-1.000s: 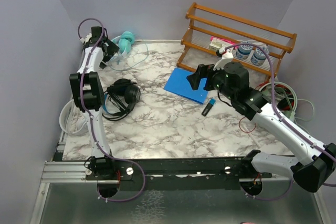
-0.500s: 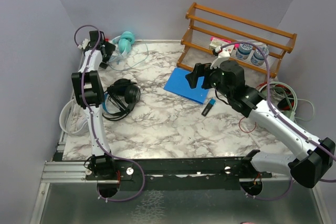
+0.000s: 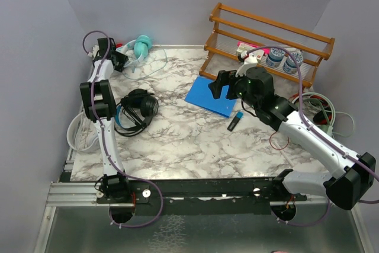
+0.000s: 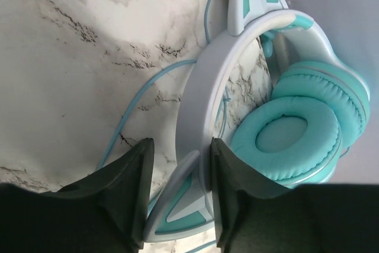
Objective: Wrap the headphones
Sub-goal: Pick up the headphones from the corner of the board.
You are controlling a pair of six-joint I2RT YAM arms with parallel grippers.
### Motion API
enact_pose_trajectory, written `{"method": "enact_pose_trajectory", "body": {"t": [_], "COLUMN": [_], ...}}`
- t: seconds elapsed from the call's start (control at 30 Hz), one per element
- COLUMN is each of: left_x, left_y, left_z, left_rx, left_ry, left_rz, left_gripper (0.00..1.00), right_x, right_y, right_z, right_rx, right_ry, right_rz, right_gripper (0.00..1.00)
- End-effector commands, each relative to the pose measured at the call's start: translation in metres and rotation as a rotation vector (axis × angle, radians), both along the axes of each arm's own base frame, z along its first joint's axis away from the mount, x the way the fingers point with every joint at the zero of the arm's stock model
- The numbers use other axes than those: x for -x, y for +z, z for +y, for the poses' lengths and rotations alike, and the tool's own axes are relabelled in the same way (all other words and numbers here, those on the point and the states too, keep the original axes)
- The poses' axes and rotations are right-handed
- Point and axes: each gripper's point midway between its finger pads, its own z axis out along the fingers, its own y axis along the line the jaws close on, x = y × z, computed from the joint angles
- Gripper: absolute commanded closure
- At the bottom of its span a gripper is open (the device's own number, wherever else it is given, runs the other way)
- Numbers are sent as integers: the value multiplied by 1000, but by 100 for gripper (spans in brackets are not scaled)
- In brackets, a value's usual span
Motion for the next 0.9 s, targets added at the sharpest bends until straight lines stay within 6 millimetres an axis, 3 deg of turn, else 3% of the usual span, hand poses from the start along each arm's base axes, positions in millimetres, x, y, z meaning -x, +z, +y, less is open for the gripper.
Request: {"method": "enact_pose_trajectory", "body": {"t": [0.0, 0.17, 0.33, 0.5, 0.53, 0.57, 0.67, 0.87], "left_x": [-14, 3, 32, 64, 70, 78, 99, 160], "left_y": [-7, 29, 66, 94, 98, 104, 127, 171], "left_z": [-31, -42, -69, -119, -121, -141, -167, -226], "left_rx": [56, -12, -54, -61, -61, -65, -94, -147], "left_ry": [-104, -140, -205, -300, -306, -343, -407, -594], "left_rz": [-72, -90, -111, -139, -145, -153, -186, -225], "left_gripper": [62, 62, 62, 62, 62, 62, 62, 61], "right_x": [-6, -3, 3, 9, 11, 12, 16, 24], "right_y": [18, 21, 25, 26, 26, 27, 29, 32], "right_z": [0, 1, -1, -1, -1, -2, -4, -11], "right_rx": [-19, -35, -50, -69, -73, -77, -85, -95], "right_ry": [-17, -8, 1, 12, 16, 17, 17, 9], "right_rz": [-43, -40, -42, -37, -34, -34, -32, -34], "right_gripper": [2, 2, 3, 3, 3, 3, 3, 3]}}
